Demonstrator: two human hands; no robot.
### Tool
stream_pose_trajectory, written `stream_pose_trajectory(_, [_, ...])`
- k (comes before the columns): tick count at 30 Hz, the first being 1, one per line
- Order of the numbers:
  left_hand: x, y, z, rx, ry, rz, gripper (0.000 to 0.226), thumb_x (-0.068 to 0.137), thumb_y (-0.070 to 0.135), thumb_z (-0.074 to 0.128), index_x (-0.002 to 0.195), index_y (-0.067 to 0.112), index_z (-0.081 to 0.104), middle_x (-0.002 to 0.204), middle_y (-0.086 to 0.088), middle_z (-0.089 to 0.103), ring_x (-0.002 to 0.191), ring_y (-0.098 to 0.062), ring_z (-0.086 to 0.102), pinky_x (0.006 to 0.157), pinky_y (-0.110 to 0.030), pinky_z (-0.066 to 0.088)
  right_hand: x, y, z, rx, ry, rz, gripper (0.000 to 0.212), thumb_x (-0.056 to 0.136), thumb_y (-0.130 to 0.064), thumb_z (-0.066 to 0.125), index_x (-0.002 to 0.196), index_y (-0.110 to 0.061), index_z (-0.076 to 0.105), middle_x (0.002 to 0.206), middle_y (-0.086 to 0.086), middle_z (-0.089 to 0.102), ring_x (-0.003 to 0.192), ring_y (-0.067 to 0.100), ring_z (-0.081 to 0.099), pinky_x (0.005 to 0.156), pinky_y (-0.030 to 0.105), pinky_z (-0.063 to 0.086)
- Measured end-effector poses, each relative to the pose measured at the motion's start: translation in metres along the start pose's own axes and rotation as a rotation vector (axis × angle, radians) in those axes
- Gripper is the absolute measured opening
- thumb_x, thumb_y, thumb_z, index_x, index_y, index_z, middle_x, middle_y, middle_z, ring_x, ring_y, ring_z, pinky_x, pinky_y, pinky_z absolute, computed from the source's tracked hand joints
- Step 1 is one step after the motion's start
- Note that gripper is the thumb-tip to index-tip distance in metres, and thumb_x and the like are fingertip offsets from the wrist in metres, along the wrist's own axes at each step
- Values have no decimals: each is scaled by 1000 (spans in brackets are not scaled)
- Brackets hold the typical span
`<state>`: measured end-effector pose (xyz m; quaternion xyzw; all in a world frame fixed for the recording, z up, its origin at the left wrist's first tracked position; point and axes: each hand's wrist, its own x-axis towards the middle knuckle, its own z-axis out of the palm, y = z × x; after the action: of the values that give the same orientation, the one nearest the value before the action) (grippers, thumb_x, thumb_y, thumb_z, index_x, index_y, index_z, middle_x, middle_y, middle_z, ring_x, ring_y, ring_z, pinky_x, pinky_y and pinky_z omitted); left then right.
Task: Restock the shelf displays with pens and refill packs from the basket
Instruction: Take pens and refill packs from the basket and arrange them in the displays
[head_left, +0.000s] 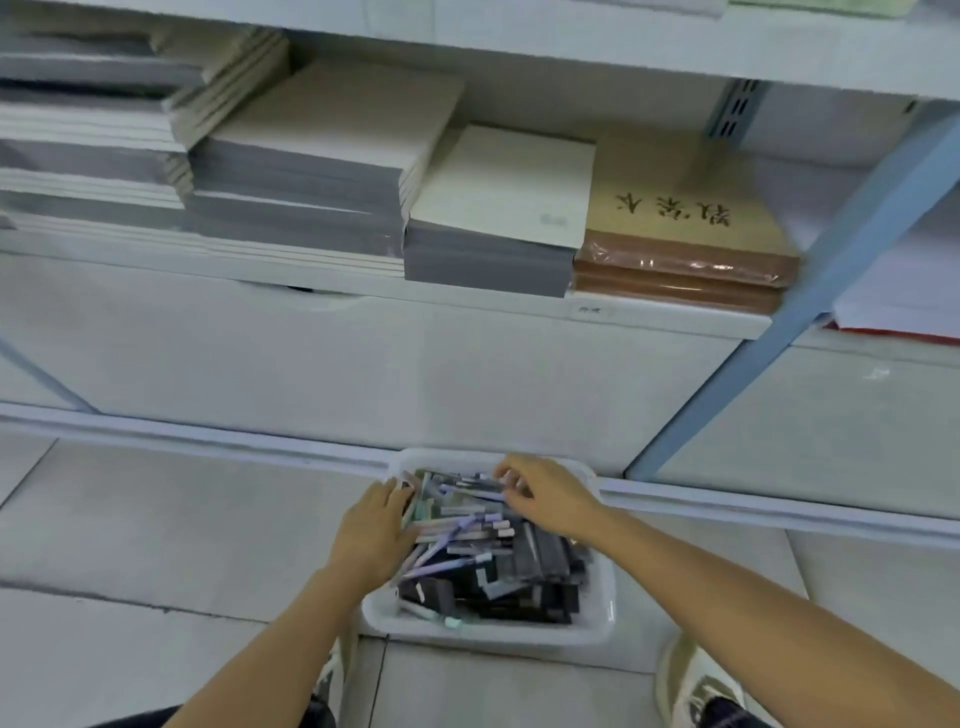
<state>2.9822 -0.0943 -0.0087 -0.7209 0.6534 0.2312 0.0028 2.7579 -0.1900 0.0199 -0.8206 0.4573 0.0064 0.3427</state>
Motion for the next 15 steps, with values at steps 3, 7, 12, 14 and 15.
stream_pose_trajectory(3, [-7,-18,23,-25,-112,-38,62,104,38,33,155,16,6,164,-2,-1,149,-18,14,115,-26,16,6,21,44,35,-115,127,48,92,-30,63,134,-15,44,132,3,47,103,20,55,83,26,42])
stream_pose_trajectory(7, [-12,-27,42,-192,-112,-41,67,104,35,37,155,18,-3,161,5,-17,144,-18,27,112,-28,26,10,24,85,164,62,154,32,86,-23,72,109,-19,50,113,-2,37,91,11,46,71,10,35])
stream_pose_trajectory(12, [-7,-27,45,-174,3,-39,52,103,32,39,151,15,27,163,0,3,142,-21,30,111,-29,27,12,27,94,523,273,195,12,83,-18,75,92,-17,67,98,-2,59,85,11,58,74,11,43])
stream_pose_trajectory(14, [-4,-25,40,-160,38,-44,46,102,29,42,145,13,38,160,-6,17,138,-25,33,109,-32,28,16,32,75,650,281,217,8,83,-13,74,89,-18,71,90,1,70,80,13,64,75,22,50])
stream_pose_trajectory(15, [-2,-22,36,-164,64,-45,43,102,26,44,141,10,43,156,-11,24,136,-28,35,108,-35,29,18,35,63,678,267,222,9,84,-10,73,88,-19,72,87,1,72,77,15,65,73,26,52])
